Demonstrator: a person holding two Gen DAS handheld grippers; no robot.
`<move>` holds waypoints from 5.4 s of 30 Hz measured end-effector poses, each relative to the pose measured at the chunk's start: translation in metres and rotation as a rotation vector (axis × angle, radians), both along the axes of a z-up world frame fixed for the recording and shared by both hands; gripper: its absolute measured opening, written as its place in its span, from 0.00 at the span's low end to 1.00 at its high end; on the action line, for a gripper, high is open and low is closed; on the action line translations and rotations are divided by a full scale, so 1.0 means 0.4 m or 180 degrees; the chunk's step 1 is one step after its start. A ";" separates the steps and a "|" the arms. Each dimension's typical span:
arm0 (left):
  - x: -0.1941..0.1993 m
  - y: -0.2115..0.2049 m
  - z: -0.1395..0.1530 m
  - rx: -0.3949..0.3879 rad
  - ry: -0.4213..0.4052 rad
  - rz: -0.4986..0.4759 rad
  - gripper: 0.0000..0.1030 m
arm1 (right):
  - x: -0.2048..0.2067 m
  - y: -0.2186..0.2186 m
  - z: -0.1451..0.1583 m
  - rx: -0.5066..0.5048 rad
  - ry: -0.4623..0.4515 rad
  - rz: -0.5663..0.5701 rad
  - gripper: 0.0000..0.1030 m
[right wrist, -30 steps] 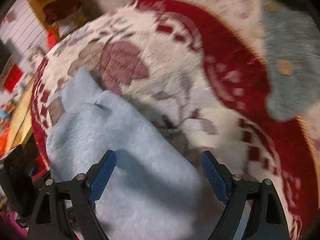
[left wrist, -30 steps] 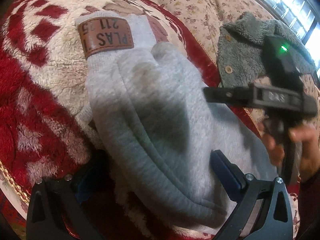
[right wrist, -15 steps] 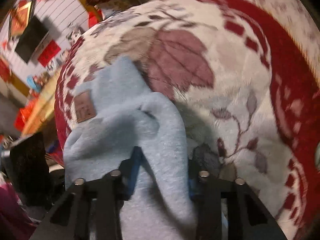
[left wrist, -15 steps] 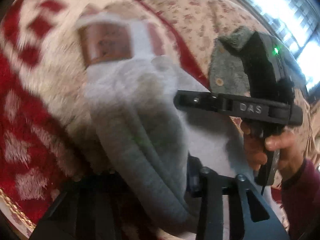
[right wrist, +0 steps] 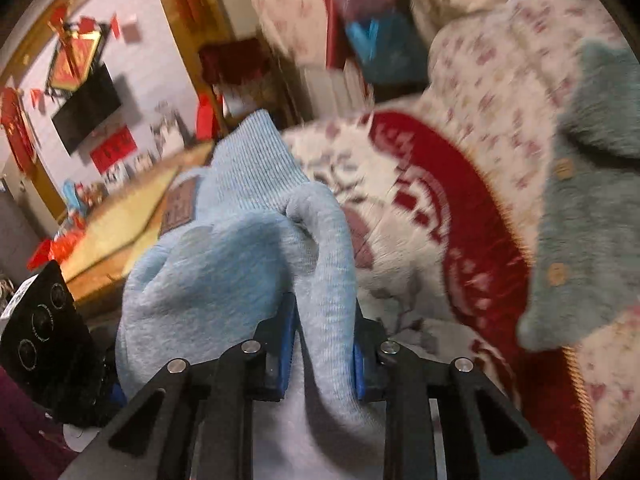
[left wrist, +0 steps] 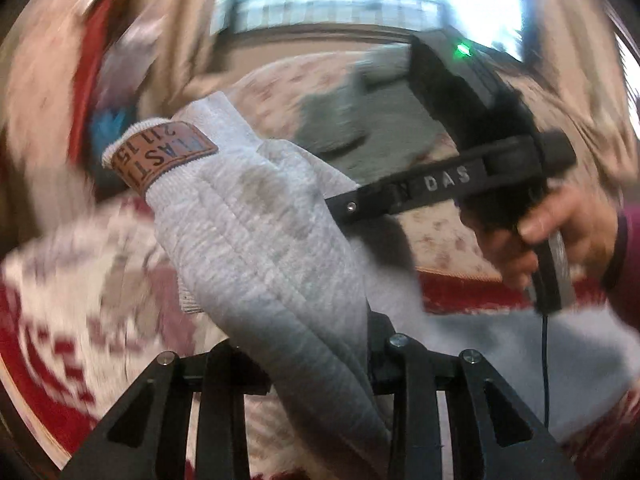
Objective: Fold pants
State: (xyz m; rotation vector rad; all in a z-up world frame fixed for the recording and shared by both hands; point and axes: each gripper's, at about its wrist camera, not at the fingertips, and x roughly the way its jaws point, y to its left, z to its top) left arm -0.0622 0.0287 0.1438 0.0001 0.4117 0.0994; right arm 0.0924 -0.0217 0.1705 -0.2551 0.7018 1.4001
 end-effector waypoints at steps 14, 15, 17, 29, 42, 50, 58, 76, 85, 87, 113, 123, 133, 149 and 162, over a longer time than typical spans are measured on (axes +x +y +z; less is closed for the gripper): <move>0.003 -0.399 -0.224 0.0876 0.0725 -0.1206 0.30 | 0.044 -0.633 -0.255 -0.0545 0.0734 -0.1875 0.81; 0.007 -0.409 -0.239 0.0933 0.0751 -0.1205 0.30 | 0.050 -0.673 -0.288 -0.0635 0.0878 -0.2019 0.81; 0.010 -0.414 -0.246 0.0893 0.0781 -0.1260 0.53 | 0.037 -0.757 -0.315 -0.0494 0.1054 -0.2239 0.81; -0.084 -0.392 -0.145 0.0111 0.0611 -0.1558 0.84 | -0.122 -0.892 -0.149 0.0493 0.1346 -0.2403 0.83; -0.119 -0.242 -0.159 0.0064 0.0716 -0.0970 0.84 | -0.157 -0.506 -0.312 0.0162 0.1696 -0.1885 0.54; -0.178 -0.162 -0.060 -0.0088 0.0407 -0.0900 0.84 | -0.207 -0.567 -0.203 0.0736 0.1698 -0.1709 0.22; -0.122 -0.205 0.008 -0.0526 0.0256 -0.1128 0.87 | -0.281 -0.693 -0.146 0.0991 0.1571 -0.1874 0.21; -0.008 -0.364 -0.184 0.0029 0.0848 -0.1011 0.90 | -0.283 -0.793 -0.340 0.0591 0.2036 -0.2459 0.40; -0.004 -0.357 -0.194 -0.0027 0.0837 -0.0901 0.91 | -0.330 -0.904 -0.276 0.0375 0.1505 -0.3086 0.84; -0.007 -0.365 -0.201 0.0066 0.0826 -0.0887 0.92 | -0.312 -0.910 -0.300 0.0539 0.1799 -0.3048 0.84; 0.019 -0.379 -0.232 0.0046 0.0875 -0.0664 0.99 | -0.247 -0.732 -0.150 0.0660 0.1023 -0.2374 0.75; -0.026 -0.326 -0.202 -0.0160 0.0832 -0.0783 0.99 | -0.201 -0.717 -0.238 0.0446 0.1416 -0.2276 0.41; 0.105 -0.319 -0.083 -0.0100 0.0793 -0.0695 0.99 | -0.259 -0.760 -0.204 0.0526 0.1155 -0.2188 0.47; 0.301 -0.273 -0.179 -0.0584 0.1369 -0.0578 0.99 | -0.300 -0.724 -0.151 0.0071 0.0370 -0.1928 0.46; 0.315 -0.276 -0.236 -0.0666 0.1404 -0.0607 1.00 | -0.251 -0.671 -0.295 -0.0372 0.0512 -0.2064 0.41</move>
